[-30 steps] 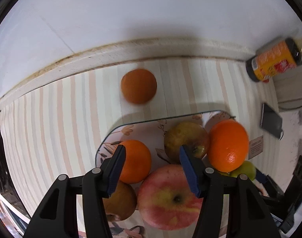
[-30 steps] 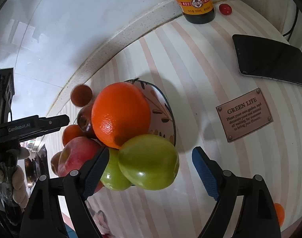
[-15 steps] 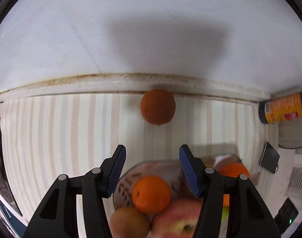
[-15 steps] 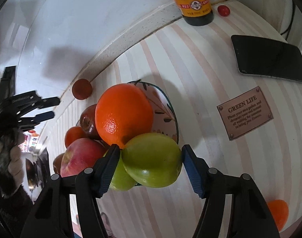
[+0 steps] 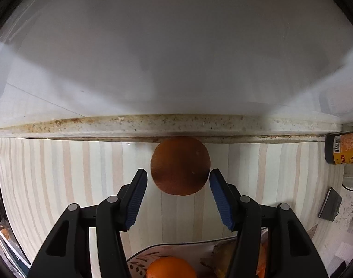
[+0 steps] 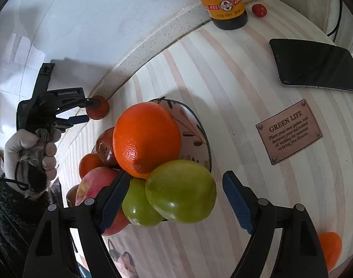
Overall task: Organize fruits
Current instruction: 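Open the right tool on the plate while the left tool sets the orange on top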
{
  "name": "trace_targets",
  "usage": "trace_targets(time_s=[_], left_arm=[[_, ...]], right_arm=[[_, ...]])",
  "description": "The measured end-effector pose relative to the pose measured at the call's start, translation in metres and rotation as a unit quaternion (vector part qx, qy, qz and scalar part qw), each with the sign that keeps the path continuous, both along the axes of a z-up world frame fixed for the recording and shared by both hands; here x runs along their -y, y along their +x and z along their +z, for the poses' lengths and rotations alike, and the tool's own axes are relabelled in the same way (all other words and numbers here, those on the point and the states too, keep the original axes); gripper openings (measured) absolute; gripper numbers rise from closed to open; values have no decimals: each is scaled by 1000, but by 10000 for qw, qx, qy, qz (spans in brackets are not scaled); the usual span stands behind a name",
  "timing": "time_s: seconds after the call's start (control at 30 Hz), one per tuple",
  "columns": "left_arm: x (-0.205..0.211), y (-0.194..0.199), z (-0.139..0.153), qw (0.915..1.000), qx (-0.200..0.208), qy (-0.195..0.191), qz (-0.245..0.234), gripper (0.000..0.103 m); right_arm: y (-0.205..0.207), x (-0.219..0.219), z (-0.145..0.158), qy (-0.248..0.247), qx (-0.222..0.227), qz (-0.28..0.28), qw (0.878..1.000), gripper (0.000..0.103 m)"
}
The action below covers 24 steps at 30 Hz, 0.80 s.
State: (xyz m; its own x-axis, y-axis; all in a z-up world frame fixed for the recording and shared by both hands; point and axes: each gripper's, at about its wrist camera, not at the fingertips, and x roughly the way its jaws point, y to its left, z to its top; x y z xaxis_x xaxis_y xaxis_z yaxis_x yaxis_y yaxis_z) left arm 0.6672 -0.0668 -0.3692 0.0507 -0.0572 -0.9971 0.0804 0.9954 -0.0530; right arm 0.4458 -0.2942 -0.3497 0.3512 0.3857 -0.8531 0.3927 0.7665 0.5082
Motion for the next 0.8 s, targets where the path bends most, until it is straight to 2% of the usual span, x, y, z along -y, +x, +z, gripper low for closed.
trace_targets(time_s=[0.13, 0.33, 0.57, 0.8], left_arm=[[0, -1, 2, 9995, 322, -67, 24, 51], [-5, -9, 13, 9984, 532, -175, -72, 49], [-22, -42, 36, 9978, 433, -436, -267, 49], [-18, -88, 63, 9937, 39, -834, -742, 49]], right_arm=[[1, 0, 2, -74, 27, 15, 10000, 85], [1, 0, 5, -109, 58, 48, 9999, 85], [2, -2, 8, -111, 87, 101, 9998, 85], [0, -2, 15, -115, 128, 152, 9997, 85]])
